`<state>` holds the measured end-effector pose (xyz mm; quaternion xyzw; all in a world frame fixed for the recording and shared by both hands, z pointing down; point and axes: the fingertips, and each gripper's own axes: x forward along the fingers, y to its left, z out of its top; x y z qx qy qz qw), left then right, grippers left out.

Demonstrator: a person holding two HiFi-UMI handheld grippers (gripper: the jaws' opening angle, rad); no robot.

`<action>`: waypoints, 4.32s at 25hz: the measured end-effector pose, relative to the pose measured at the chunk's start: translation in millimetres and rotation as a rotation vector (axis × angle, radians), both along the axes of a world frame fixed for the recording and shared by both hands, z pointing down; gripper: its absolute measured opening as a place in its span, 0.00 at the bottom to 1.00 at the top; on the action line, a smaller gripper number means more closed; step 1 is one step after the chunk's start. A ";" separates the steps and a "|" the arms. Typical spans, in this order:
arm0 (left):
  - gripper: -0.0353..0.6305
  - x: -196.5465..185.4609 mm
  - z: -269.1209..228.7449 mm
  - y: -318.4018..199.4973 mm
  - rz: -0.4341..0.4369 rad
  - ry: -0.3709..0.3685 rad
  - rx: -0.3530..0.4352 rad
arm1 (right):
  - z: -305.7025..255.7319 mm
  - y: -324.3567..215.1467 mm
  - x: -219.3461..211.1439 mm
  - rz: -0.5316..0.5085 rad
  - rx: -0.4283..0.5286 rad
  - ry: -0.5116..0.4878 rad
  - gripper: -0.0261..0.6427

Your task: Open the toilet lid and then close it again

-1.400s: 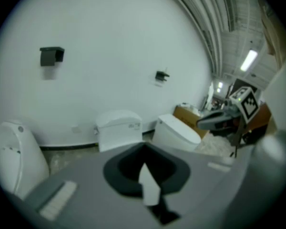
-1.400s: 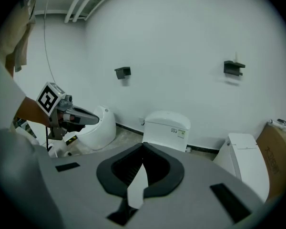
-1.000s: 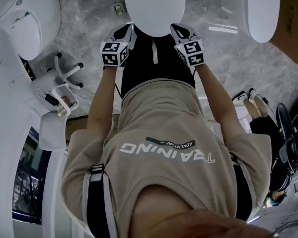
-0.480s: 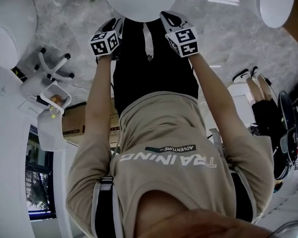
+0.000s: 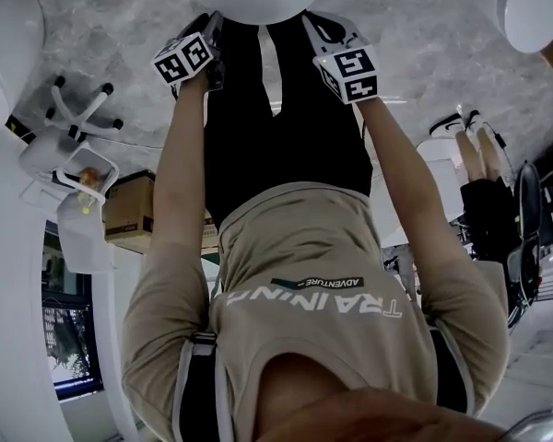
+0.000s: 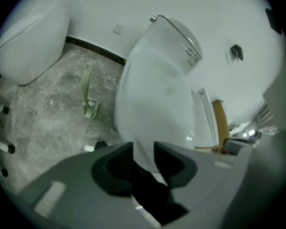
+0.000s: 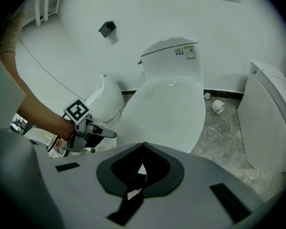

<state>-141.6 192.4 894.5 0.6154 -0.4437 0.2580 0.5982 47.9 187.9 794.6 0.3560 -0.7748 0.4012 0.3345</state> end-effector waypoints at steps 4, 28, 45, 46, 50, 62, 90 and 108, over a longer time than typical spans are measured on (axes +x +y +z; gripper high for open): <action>0.27 7.2 3.9 -8.2 0.027 0.027 0.006 | 8.5 2.4 -4.5 0.008 -0.019 -0.004 0.06; 0.24 2.3 18.0 -11.4 0.058 0.211 -0.080 | 24.2 8.9 -13.3 0.065 -0.071 -0.013 0.06; 0.22 -0.2 -24.3 -17.9 0.065 0.284 -0.097 | 13.5 19.4 -6.1 0.002 -0.081 -0.006 0.06; 0.22 -0.4 -29.4 -18.2 0.060 0.290 -0.092 | 12.4 23.3 -2.9 -0.001 -0.087 -0.001 0.06; 0.22 -2.9 -52.9 -19.4 0.060 0.311 -0.072 | 3.3 40.9 6.7 -0.039 -0.096 0.021 0.06; 0.24 -0.6 -109.8 -46.7 0.075 0.386 0.032 | -9.2 17.7 -12.9 -0.097 -0.068 -0.052 0.06; 0.16 29.9 -247.3 -97.3 0.117 0.522 0.168 | -134.2 -72.9 -1.1 -0.169 0.137 -0.047 0.06; 0.06 74.3 -289.9 -139.7 0.217 0.413 0.202 | -190.0 -136.3 -2.0 -0.134 0.157 -0.090 0.06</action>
